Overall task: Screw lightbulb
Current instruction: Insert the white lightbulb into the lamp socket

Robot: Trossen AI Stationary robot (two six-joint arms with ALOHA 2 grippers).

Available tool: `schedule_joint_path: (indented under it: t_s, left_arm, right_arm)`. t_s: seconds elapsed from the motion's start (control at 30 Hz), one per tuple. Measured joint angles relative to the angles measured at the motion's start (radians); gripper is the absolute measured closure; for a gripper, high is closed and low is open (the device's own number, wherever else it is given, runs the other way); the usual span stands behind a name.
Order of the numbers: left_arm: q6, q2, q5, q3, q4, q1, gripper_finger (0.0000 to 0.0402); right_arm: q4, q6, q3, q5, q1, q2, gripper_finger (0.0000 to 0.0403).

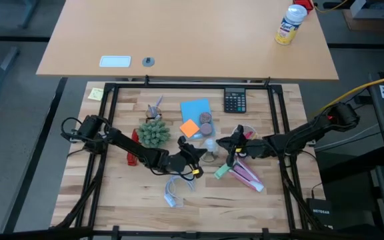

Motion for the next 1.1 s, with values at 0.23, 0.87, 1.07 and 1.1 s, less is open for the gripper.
schedule_joint_path:
  t_s: [0.23, 0.87, 1.07, 1.1]
  left_arm:
    - [-0.002, -0.001, -0.102, 0.000, -0.029, -0.008, 0.0400]
    - [0.081, -0.028, -0.239, 0.000, 0.016, -0.048, 0.0400]
    - [0.096, -0.043, -0.149, 0.000, 0.087, -0.082, 0.0400]
    - [0.086, -0.042, -0.110, 0.000, 0.087, -0.083, 0.0400]
  right_arm:
    - [0.003, 0.001, 0.000, -0.047, 0.000, 0.000, 0.0386]
    - [0.169, -0.047, 0.000, -0.123, 0.001, -0.052, 0.0386]
    - [0.155, -0.117, 0.002, 0.038, 0.000, -0.081, 0.0386]
    - [0.150, -0.123, 0.002, 0.051, 0.000, -0.079, 0.0386]
